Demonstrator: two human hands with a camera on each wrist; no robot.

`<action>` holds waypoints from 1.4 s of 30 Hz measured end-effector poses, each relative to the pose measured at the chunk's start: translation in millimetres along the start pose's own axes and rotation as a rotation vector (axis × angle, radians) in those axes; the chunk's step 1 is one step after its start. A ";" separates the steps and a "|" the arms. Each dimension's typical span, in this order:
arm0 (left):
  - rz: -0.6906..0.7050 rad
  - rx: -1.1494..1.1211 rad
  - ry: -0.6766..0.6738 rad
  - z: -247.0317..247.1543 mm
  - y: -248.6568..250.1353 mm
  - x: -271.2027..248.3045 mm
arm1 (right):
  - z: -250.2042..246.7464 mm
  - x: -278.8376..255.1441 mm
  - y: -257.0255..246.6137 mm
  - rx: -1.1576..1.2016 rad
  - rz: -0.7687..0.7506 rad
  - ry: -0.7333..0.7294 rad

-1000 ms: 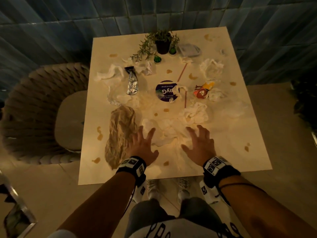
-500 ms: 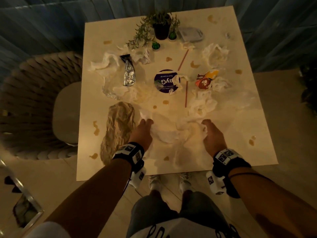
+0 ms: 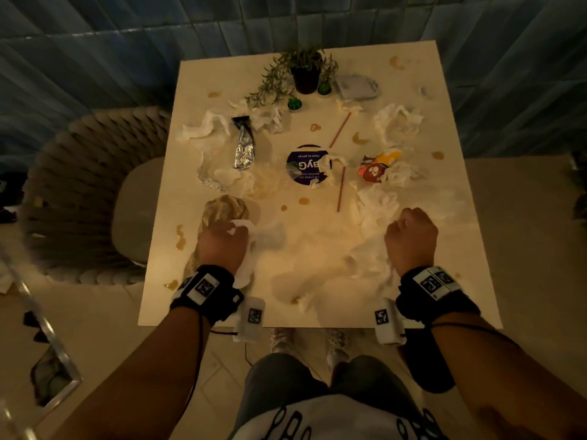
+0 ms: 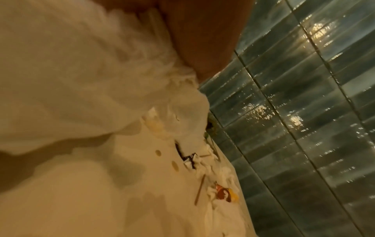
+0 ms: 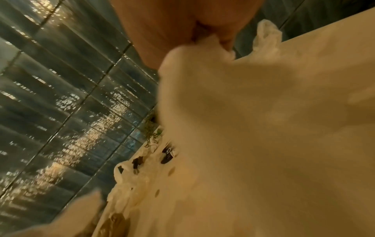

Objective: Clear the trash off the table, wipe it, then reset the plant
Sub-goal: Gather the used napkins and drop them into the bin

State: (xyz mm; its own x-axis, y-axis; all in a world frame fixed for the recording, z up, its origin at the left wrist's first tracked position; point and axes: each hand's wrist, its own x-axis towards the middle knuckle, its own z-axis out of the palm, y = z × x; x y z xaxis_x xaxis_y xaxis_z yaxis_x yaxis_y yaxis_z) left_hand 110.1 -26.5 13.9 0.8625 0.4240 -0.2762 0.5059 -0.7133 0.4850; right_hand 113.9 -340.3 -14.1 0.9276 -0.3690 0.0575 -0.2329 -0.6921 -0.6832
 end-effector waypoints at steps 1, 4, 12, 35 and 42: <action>-0.024 -0.046 0.019 -0.5 -4.6 -0.9 | 1.3 2.3 1.4 0.023 -0.037 -0.003; 0.000 -0.087 0.054 1.6 -16.5 -4.0 | 10.3 7.3 5.4 -0.035 -0.159 -0.063; -0.275 0.140 -0.133 23.8 -36.1 12.7 | 59.5 18.9 28.3 -0.604 -0.155 -0.617; -0.119 0.277 -0.246 20.3 2.6 79.6 | 29.5 43.6 4.2 -0.489 -0.318 -0.099; -0.131 0.115 -0.228 -18.0 29.9 97.8 | 16.7 -25.0 -18.1 -0.712 -0.597 -0.616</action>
State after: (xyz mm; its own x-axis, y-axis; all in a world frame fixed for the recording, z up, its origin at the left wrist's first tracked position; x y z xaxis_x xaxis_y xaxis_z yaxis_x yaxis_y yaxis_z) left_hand 209.4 3.6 16.4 0.7627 0.3897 -0.5162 0.5997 -0.7249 0.3388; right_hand 99.8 -308.1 -15.4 0.8869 0.3759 -0.2687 0.3678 -0.9263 -0.0820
